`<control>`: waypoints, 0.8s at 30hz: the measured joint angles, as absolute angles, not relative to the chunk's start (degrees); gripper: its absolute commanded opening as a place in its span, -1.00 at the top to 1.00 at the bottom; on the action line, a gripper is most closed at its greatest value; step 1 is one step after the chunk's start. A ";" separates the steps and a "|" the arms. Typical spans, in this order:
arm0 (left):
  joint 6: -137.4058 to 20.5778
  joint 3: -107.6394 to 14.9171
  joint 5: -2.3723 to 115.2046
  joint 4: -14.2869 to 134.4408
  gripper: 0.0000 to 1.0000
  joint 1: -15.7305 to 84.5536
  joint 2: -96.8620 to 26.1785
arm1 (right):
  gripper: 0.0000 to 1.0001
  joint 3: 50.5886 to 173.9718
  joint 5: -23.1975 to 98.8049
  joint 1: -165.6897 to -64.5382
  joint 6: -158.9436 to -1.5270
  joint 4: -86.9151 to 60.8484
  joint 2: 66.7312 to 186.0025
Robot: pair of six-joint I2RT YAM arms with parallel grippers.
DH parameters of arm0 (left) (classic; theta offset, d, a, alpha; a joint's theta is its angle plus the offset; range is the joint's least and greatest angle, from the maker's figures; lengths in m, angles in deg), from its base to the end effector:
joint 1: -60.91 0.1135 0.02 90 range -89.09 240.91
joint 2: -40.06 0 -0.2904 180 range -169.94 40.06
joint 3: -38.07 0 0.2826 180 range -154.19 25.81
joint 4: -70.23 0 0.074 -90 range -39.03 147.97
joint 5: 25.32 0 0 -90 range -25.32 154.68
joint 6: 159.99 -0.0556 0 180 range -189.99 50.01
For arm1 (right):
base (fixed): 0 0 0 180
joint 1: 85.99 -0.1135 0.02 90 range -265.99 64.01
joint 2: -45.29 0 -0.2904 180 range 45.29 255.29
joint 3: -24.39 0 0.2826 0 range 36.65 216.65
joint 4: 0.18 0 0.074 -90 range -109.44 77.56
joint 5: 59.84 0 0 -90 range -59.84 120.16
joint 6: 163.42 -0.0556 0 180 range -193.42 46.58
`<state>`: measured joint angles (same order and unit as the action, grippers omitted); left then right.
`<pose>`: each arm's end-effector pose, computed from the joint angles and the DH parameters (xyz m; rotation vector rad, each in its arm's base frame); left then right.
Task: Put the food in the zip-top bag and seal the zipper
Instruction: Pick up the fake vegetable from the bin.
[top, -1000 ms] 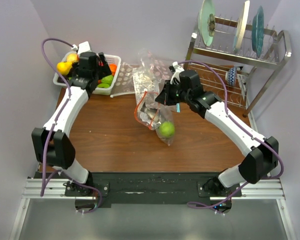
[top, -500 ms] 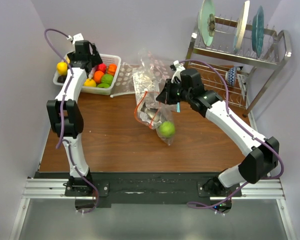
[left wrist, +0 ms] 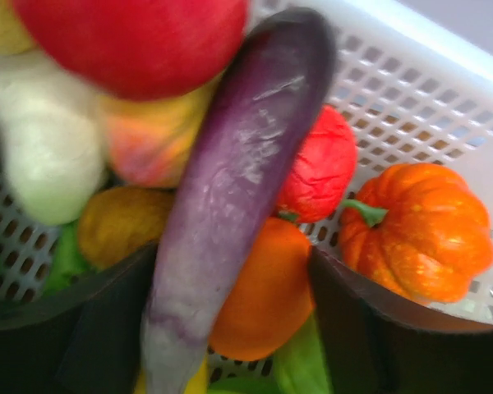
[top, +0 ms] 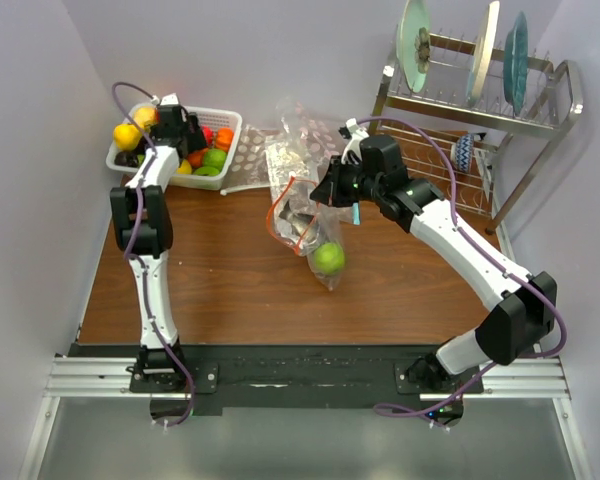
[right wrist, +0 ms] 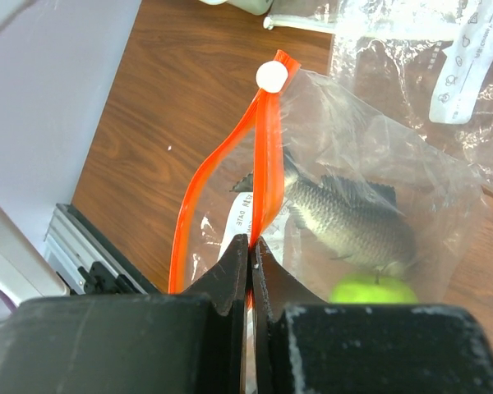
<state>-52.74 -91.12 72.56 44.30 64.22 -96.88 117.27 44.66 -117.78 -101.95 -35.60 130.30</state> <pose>0.6181 0.0434 0.2021 -0.4619 2.1022 0.0073 0.3225 0.2162 0.3824 -0.2275 2.1500 0.8936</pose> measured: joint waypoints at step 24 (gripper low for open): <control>-51.23 -80.82 61.87 51.58 0.62 64.33 -80.60 | 1.00 117.35 44.73 -117.78 -102.30 -35.62 130.41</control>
